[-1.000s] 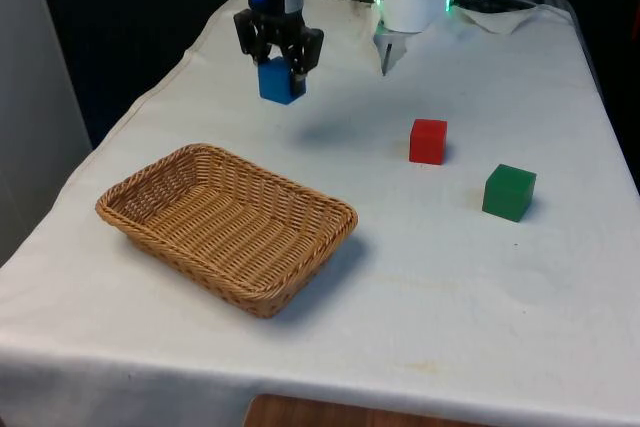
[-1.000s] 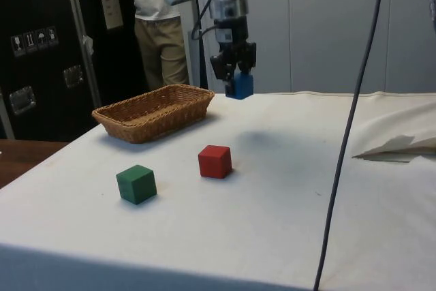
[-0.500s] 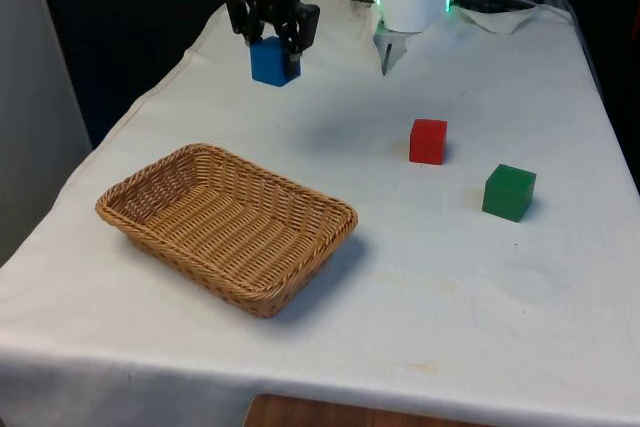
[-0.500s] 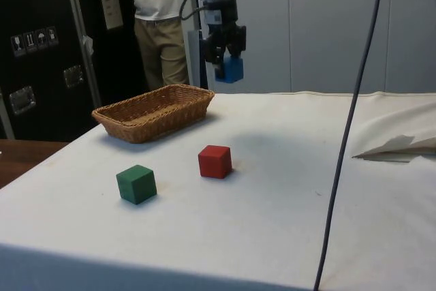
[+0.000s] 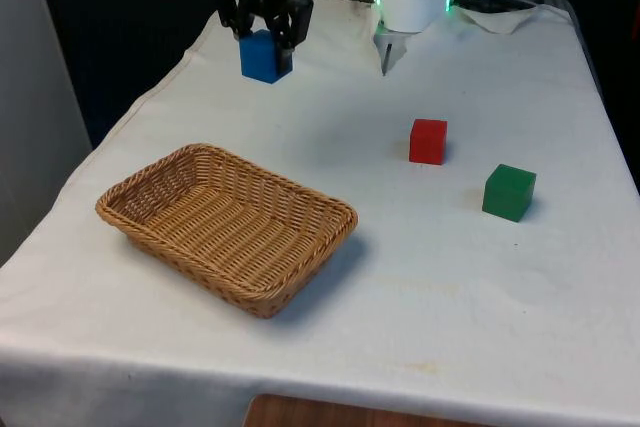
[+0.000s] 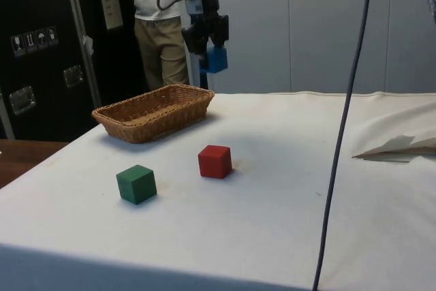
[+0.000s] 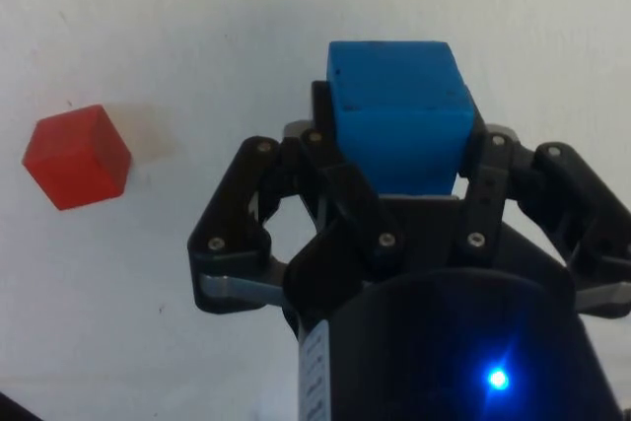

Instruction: Pick up the blue cube and place it into the basket.

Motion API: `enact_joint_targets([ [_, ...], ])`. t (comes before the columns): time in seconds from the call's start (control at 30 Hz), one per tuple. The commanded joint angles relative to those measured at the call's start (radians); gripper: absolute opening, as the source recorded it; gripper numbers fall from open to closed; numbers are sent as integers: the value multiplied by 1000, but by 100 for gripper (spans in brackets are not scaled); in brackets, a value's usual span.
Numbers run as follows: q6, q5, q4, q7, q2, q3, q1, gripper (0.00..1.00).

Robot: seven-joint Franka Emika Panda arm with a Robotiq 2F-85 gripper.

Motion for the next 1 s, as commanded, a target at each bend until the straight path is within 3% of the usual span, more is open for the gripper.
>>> enact_joint_targets([
  [0.0, -19, 2, 21, 1, 13, 2, 1, 3],
  [0.53, -127, 10, 248, -4, 155, 12, -2, 3],
  [0.57, -109, 3, 231, 0, 144, 8, 0, 3],
  [0.8, -172, 13, 366, -6, 233, 12, -5, 3],
  [0.87, -160, 6, 367, -1, 234, 8, -1, 3],
  [0.97, -192, 15, 424, -7, 272, 13, -6, 3],
])
